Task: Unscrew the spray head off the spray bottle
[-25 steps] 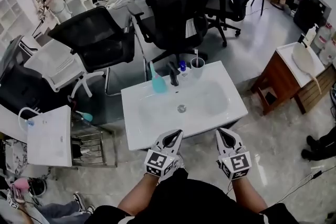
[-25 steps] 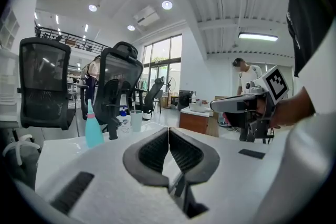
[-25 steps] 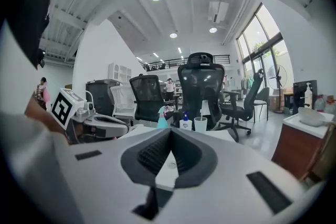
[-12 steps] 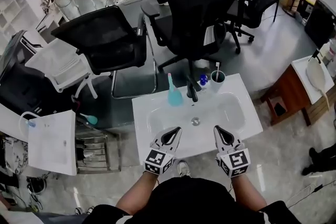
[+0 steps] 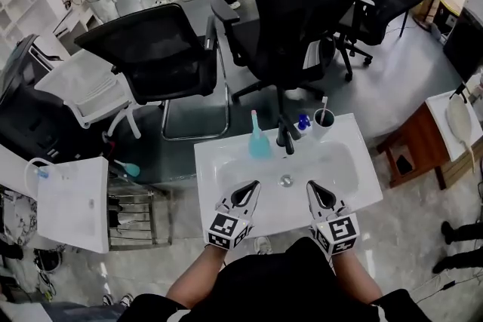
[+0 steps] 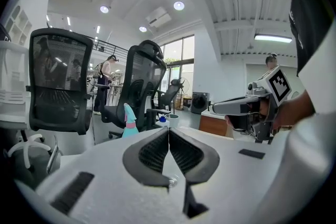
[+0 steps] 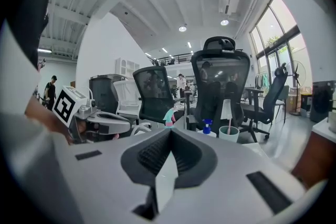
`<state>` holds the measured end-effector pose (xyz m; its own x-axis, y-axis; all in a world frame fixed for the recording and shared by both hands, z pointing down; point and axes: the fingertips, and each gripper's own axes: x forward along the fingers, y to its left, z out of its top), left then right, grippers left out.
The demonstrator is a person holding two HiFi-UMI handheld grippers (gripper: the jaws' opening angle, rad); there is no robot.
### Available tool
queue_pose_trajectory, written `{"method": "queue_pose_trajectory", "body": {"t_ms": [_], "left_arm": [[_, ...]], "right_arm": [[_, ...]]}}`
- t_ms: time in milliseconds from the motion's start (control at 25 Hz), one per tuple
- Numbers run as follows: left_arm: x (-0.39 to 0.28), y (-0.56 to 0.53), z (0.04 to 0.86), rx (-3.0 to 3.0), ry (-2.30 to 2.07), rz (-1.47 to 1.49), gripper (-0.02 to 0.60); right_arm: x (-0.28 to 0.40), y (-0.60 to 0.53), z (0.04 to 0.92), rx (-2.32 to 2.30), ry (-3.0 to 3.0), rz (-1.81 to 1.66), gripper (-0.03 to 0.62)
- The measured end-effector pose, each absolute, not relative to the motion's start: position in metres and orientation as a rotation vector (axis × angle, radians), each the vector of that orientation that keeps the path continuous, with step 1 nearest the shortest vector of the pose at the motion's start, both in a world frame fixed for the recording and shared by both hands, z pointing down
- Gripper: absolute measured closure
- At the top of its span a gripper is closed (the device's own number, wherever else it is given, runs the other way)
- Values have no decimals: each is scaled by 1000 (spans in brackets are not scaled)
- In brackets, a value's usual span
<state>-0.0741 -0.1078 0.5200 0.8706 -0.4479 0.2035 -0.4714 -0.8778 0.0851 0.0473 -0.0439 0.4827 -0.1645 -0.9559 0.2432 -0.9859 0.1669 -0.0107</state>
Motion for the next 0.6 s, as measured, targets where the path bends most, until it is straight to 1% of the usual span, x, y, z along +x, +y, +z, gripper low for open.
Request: {"method": "queue_pose_trajectory", "body": {"t_ms": [360, 600], "left_arm": [[-66, -123, 529, 2878, -825, 306, 568], [-45, -138, 523, 2822, -944, 314, 568]], "right_arm": [[61, -69, 493, 1820, -2320, 286, 589], [79, -91, 499, 1688, -2391, 290, 589]]}}
